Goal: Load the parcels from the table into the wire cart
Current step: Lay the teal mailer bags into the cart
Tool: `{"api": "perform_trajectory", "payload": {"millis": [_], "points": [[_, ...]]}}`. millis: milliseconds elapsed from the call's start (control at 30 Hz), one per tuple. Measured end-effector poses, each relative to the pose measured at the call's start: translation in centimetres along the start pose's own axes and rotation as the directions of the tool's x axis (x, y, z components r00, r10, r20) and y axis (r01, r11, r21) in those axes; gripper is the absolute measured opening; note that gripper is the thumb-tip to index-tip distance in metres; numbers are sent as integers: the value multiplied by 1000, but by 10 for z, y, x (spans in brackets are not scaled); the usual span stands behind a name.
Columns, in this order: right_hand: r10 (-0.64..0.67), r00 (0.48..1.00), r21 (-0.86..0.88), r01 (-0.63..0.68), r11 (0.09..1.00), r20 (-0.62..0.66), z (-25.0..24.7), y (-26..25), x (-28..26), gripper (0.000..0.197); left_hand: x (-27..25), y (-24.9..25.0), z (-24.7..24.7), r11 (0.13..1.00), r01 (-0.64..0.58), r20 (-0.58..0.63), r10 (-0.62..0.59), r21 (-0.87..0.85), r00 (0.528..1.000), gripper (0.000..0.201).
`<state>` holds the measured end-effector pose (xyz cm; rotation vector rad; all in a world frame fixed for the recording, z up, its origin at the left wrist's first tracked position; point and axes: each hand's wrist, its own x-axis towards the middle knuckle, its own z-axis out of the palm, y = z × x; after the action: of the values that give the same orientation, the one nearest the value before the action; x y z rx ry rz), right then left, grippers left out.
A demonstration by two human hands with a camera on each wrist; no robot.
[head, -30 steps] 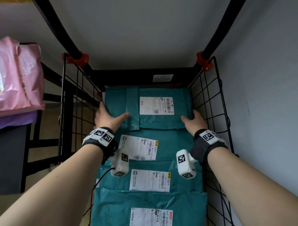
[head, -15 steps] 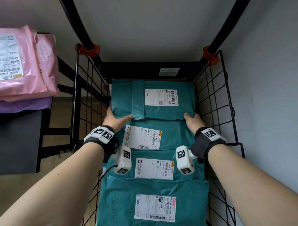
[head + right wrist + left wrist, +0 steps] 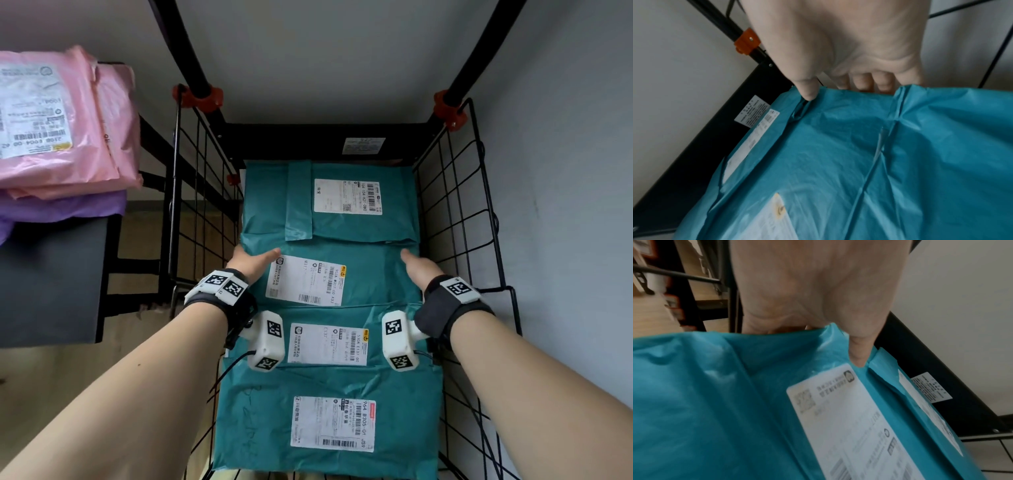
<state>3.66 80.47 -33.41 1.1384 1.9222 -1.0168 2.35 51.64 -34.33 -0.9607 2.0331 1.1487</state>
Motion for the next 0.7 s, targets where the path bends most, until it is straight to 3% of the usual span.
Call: {"api": "perform_trajectory", "payload": {"millis": [133,233,300,400,533,700], "points": [[-6,999,-45,4,999,-33,0,-2,-2,65,-4,0,-2,1000,5,-33,-4,15,999,81],[-62,989,-130,45,991,-132,-6,-7,-14,59,-16,7,-15,993,-9,-135,25,118,991,88],[-167,964,-240,116,964,-205,-8,-17,-33,56,-30,17,-25,972,-73,-186,116,223,976,87],[-356,917,-413,259,873,-180,-7,-41,-75,57,-51,37,-37,895,-224,-156,302,386,940,80],[-548,821,-595,365,717,-157,-1,-79,-144,52,-87,67,-60,706,-396,-70,532,588,844,64],[-659,739,-681,411,606,-140,29,-113,-233,43,-136,80,-115,352,-490,50,771,798,635,61]]}}
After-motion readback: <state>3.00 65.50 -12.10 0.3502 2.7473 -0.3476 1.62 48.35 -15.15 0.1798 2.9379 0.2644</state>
